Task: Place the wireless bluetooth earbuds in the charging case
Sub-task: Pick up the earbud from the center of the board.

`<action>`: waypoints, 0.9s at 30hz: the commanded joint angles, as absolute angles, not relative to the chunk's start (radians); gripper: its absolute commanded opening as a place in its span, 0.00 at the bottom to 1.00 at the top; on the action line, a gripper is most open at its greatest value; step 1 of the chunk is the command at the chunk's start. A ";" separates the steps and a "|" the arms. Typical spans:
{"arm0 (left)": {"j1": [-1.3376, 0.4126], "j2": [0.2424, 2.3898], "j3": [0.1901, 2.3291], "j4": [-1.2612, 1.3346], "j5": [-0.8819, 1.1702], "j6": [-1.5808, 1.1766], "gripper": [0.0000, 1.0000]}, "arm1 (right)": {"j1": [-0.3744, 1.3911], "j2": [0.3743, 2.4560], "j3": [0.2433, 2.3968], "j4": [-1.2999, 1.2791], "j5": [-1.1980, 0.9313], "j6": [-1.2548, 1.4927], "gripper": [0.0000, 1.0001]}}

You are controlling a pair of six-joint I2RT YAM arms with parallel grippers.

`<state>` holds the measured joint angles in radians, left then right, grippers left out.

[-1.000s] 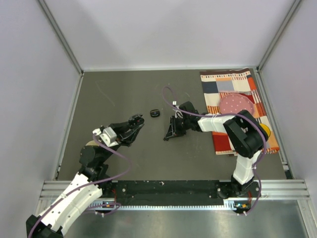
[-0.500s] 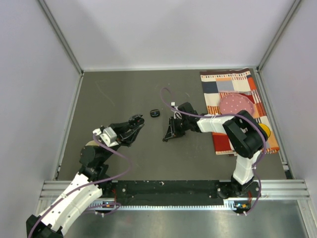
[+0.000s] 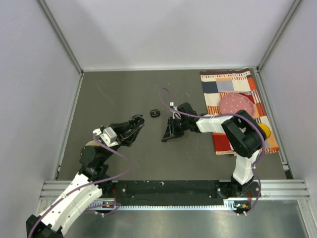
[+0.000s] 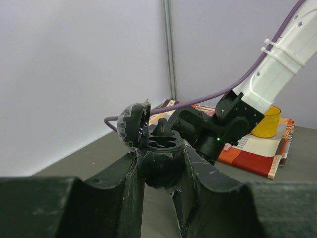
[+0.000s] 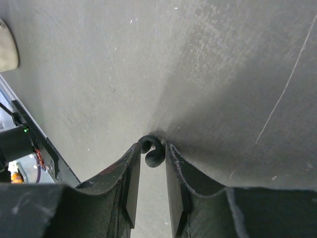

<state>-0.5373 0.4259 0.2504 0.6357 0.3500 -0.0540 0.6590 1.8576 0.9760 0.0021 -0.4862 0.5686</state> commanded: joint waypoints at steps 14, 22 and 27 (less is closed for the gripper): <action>-0.538 0.434 0.239 0.698 0.342 -0.075 0.00 | 0.704 1.881 0.963 -0.028 -0.408 0.500 0.20; -0.538 0.428 0.238 0.690 0.341 -0.077 0.00 | 0.736 1.865 0.948 -0.031 -0.342 0.462 0.25; -0.538 0.419 0.235 0.681 0.337 -0.080 0.00 | 0.736 1.859 0.939 -0.032 -0.334 0.462 0.28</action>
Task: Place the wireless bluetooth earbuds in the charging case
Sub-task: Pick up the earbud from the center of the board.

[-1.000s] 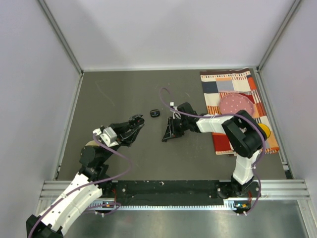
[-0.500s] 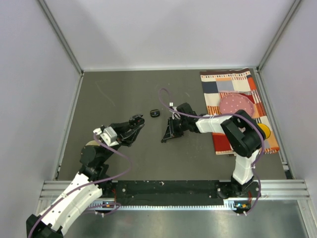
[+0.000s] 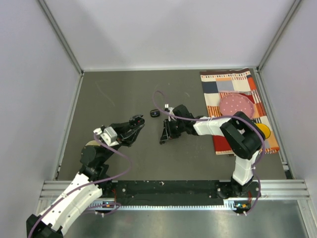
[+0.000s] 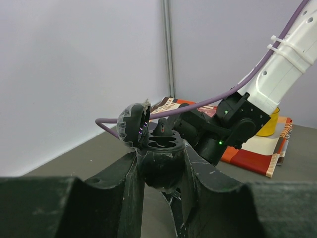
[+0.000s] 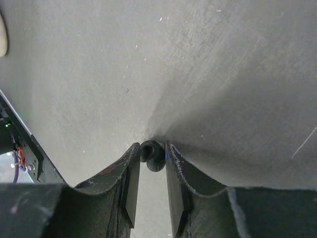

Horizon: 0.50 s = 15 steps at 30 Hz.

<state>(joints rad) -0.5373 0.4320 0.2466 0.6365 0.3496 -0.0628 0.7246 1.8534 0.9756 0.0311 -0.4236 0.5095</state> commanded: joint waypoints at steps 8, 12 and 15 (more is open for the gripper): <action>-0.538 0.413 0.233 0.678 0.328 -0.084 0.00 | 0.735 1.841 0.911 -0.041 -0.302 0.453 0.21; -0.538 0.416 0.233 0.678 0.328 -0.086 0.00 | 0.735 1.809 0.885 -0.049 -0.269 0.472 0.20; -0.538 0.414 0.233 0.678 0.328 -0.087 0.00 | 0.736 1.792 0.876 -0.064 -0.261 0.543 0.18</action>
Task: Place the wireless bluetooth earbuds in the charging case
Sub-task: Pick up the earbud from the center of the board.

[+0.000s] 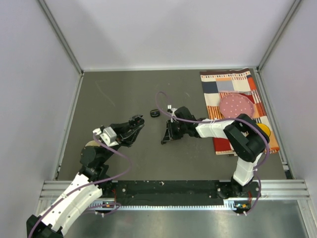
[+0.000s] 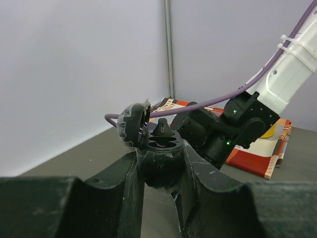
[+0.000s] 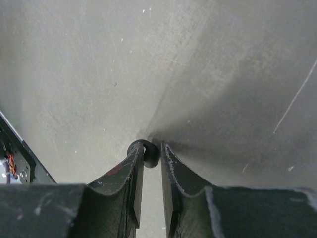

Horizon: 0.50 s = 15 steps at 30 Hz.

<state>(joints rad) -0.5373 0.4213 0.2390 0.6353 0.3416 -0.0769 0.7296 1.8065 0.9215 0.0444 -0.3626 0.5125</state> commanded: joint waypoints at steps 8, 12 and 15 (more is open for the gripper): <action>-0.538 0.416 0.230 0.678 0.325 -0.092 0.00 | 0.791 1.786 0.864 -0.048 -0.239 0.683 0.17; -0.538 0.411 0.227 0.676 0.318 -0.092 0.00 | 0.795 1.793 0.865 -0.043 -0.212 0.672 0.23; -0.538 0.413 0.227 0.678 0.318 -0.091 0.00 | 0.796 1.802 0.880 -0.049 -0.213 0.650 0.24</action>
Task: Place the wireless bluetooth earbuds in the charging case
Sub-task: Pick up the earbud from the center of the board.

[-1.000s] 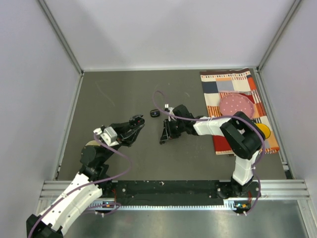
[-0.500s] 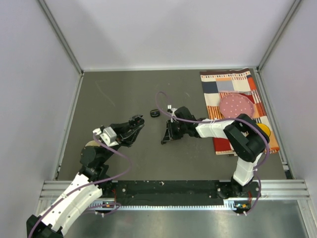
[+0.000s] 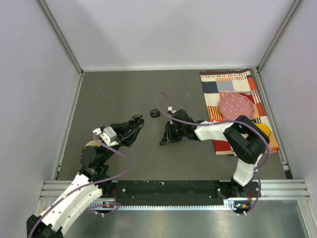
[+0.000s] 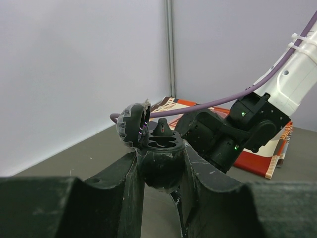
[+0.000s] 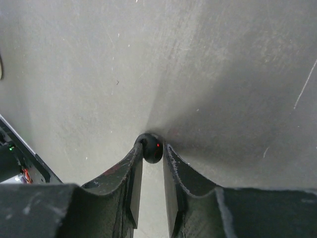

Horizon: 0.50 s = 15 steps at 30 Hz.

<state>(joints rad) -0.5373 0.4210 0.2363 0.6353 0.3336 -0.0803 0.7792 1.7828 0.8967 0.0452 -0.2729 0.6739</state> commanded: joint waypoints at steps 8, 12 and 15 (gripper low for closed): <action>-0.538 0.407 0.224 0.675 0.313 -0.095 0.00 | 0.796 1.769 0.885 -0.069 -0.187 0.701 0.13; -0.538 0.405 0.225 0.669 0.310 -0.095 0.00 | 0.796 1.737 0.876 -0.097 -0.147 0.753 0.06; -0.538 0.405 0.225 0.667 0.305 -0.097 0.00 | 0.796 1.704 0.845 -0.100 -0.124 0.837 0.04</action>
<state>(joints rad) -0.5373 0.4206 0.2333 0.6346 0.3225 -0.0811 0.7895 1.7584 0.8963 -0.0021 -0.2195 0.7517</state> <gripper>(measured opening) 0.345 0.147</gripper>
